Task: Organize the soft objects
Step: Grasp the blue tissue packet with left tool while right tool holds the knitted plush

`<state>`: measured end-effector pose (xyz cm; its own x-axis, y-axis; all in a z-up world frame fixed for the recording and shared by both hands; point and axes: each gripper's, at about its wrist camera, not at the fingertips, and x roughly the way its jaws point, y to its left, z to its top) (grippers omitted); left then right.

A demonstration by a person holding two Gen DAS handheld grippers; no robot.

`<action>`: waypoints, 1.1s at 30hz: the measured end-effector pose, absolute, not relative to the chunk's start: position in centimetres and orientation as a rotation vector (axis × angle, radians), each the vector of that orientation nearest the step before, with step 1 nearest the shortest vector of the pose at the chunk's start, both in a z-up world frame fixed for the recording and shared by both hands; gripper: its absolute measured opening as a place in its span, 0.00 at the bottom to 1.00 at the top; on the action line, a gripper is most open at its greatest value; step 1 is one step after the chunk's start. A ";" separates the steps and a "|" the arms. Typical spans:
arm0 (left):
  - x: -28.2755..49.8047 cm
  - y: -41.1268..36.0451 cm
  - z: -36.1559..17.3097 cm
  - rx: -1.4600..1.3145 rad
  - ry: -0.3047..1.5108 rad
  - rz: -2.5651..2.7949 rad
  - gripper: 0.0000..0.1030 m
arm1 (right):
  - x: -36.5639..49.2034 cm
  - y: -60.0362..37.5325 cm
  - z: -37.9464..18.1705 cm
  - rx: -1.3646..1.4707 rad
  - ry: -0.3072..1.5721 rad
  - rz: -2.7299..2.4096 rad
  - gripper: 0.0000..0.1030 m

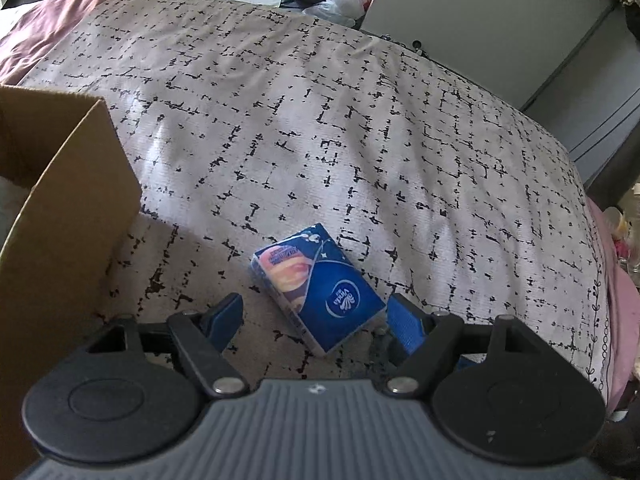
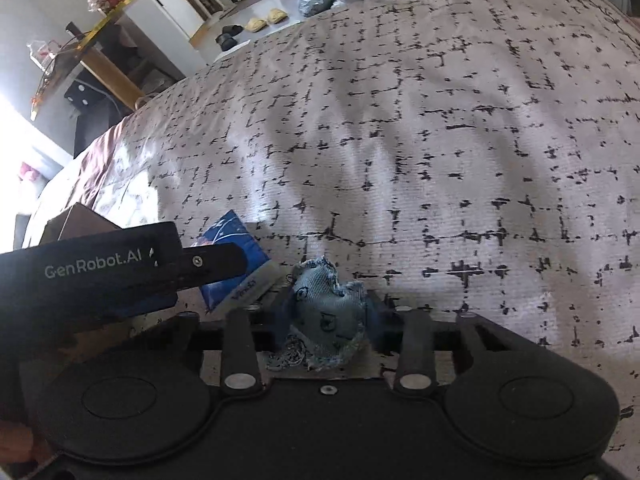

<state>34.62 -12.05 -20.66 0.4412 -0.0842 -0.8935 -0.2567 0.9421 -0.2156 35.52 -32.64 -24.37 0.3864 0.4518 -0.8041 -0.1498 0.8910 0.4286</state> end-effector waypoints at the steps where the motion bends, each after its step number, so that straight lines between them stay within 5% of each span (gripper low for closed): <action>1: 34.7 -12.1 -20.7 -0.342 1.113 0.107 0.77 | 35.5 -32.7 -24.4 0.311 1.116 0.387 0.31; 19: 35.6 -13.7 -23.0 -0.321 1.107 0.087 0.76 | 34.6 -33.5 -23.4 0.257 1.092 0.358 0.28; 23: 35.4 -13.8 -22.9 -0.283 1.112 0.087 0.64 | 34.5 -33.5 -23.3 0.251 1.090 0.361 0.27; 33: 33.2 -12.5 -21.0 -0.311 1.077 0.045 0.59 | 34.3 -33.9 -22.3 0.271 1.057 0.350 0.23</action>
